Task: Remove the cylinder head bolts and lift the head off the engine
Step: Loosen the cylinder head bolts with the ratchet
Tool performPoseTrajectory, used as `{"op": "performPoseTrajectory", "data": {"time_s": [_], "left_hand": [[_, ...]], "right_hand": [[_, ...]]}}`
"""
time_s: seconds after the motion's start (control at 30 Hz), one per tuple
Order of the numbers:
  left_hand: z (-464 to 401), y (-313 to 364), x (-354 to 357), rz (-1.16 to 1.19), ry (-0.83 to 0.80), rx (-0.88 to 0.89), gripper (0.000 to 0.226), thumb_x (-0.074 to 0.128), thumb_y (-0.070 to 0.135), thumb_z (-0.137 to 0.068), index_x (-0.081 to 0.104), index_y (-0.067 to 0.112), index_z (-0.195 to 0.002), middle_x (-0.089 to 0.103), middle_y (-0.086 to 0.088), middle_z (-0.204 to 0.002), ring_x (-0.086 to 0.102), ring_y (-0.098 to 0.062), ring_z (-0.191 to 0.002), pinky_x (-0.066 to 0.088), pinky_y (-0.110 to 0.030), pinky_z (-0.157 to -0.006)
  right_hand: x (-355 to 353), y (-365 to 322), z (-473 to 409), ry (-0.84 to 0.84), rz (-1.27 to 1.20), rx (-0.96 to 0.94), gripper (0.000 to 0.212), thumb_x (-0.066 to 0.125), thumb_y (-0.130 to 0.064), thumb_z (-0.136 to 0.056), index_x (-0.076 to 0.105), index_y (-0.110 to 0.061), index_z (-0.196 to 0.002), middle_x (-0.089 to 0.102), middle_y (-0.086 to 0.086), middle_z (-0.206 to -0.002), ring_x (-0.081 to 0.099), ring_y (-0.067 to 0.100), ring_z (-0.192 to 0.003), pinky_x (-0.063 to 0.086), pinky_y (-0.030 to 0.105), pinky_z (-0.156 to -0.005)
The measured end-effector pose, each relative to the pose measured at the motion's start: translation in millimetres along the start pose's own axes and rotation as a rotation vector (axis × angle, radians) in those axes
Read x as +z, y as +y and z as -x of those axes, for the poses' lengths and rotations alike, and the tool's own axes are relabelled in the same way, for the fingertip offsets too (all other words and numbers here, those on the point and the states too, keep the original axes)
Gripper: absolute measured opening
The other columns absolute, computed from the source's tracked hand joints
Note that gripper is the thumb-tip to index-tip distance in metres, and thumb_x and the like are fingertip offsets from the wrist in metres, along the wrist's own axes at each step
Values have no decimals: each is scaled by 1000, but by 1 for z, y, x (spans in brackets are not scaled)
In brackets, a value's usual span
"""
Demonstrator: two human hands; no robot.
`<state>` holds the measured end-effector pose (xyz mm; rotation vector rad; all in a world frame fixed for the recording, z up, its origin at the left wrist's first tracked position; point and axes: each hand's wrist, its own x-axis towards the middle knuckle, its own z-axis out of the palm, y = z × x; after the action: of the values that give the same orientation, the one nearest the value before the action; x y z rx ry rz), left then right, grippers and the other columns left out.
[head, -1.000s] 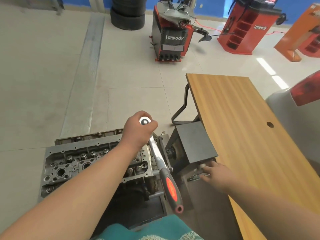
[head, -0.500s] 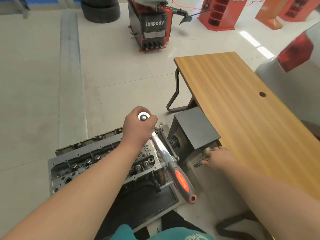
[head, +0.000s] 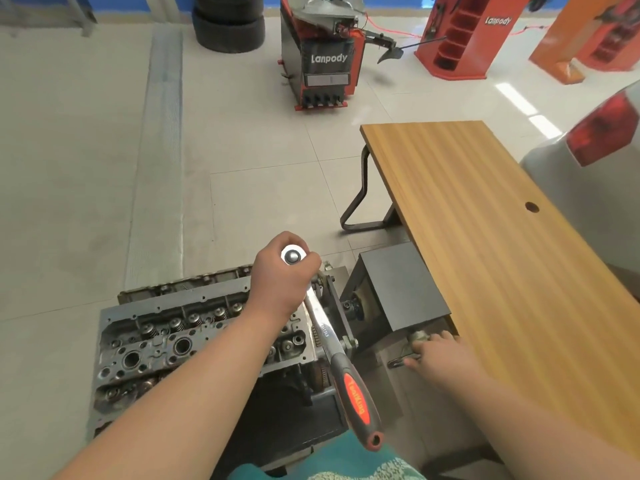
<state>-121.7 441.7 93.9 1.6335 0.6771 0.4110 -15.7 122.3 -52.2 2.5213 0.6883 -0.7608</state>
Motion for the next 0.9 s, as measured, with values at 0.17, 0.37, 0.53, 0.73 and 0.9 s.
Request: {"op": "performPoseTrajectory", "data": {"time_s": [0.17, 0.37, 0.53, 0.73, 0.9], "left_hand": [[3, -1, 1, 21, 4, -20, 7, 67, 21, -76, 62, 26, -77, 52, 12, -59, 42, -14, -52, 35, -24, -45], [7, 1, 3, 37, 23, -33, 8, 68, 22, -79, 63, 27, -80, 55, 10, -62, 44, -12, -52, 38, -21, -45], [9, 1, 4, 69, 40, -56, 7, 69, 23, -78, 64, 27, -81, 62, 4, -65, 54, -14, -54, 44, -28, -51], [9, -2, 12, 115, 93, -34, 13, 73, 34, -76, 65, 26, -82, 66, -5, -74, 60, -23, -65, 49, -36, -64], [9, 3, 26, 145, 214, 1, 25, 72, 54, -89, 62, 32, -83, 65, 15, -71, 64, -15, -65, 53, -28, -67]], "right_hand": [[7, 2, 9, 1, -24, -11, 53, 35, -75, -97, 59, -45, -134, 64, -4, -134, 51, 23, -129, 39, 44, -107], [0, 8, 11, -8, -61, -26, 52, 35, -74, -97, 60, -45, -132, 65, -6, -129, 53, 21, -125, 43, 41, -100], [-9, 10, 14, -51, -95, -40, 45, 39, -64, -101, 59, -41, -136, 65, -2, -131, 54, 23, -123, 44, 40, -96], [-109, -24, 63, -2, -596, -111, 48, 55, -55, -101, 60, -30, -142, 63, -8, -139, 62, 15, -123, 50, 30, -100], [-218, -87, 132, -316, -1307, -422, 55, 72, -65, -84, 59, -41, -132, 79, -7, -107, 79, 19, -93, 60, 38, -88]]}}
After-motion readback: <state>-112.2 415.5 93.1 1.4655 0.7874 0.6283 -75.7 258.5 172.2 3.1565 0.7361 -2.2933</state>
